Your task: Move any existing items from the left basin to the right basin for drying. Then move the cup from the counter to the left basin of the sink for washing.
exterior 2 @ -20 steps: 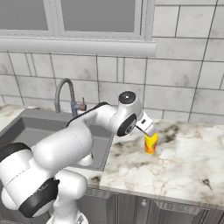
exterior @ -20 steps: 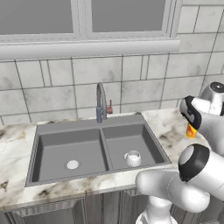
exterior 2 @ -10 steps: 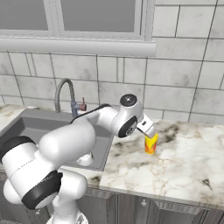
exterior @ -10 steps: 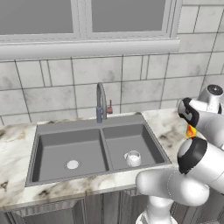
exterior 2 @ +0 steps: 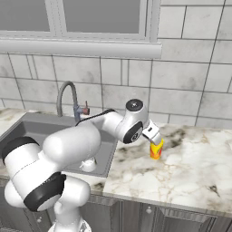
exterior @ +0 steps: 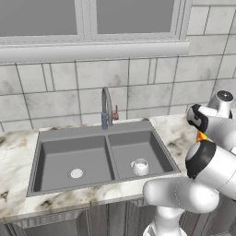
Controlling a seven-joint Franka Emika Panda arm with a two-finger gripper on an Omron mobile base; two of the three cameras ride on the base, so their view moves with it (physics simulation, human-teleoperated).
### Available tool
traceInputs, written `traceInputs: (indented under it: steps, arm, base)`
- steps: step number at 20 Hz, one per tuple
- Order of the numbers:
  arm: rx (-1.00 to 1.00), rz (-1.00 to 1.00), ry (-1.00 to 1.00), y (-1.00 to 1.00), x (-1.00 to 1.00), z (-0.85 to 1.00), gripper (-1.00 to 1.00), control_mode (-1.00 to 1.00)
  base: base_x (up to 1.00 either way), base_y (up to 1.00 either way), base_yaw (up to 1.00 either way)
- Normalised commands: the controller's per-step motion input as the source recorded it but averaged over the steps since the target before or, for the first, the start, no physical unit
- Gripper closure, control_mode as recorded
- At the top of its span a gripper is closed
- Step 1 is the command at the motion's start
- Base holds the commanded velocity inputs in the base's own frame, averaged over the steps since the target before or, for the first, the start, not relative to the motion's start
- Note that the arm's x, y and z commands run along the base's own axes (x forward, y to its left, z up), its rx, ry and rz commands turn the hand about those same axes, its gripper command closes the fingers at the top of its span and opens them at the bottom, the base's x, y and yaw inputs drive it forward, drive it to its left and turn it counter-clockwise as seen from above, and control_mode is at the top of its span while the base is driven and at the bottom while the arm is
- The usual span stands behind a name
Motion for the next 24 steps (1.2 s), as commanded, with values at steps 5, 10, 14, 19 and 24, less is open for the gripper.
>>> traceInputs:
  steps: [5,10,14,19,24]
  arm:
    - [0.00,0.00,0.04,0.00,0.01,-0.07,-1.00,-1.00]
    - [0.00,0.00,0.05,0.00,0.04,-0.10,-1.00,-1.00]
    - [0.00,0.00,0.04,0.00,0.08,-0.11,-1.00,-1.00]
    - [0.00,0.00,0.01,0.00,0.11,-0.12,-1.00,-1.00]
    - [0.00,0.01,0.00,0.00,0.02,-0.10,-1.00,-1.00]
  base:
    - [0.00,0.00,0.00]
    - [0.00,0.00,0.00]
    - [0.00,0.00,0.00]
    - [0.00,0.00,0.00]
    - [0.00,0.00,0.00]
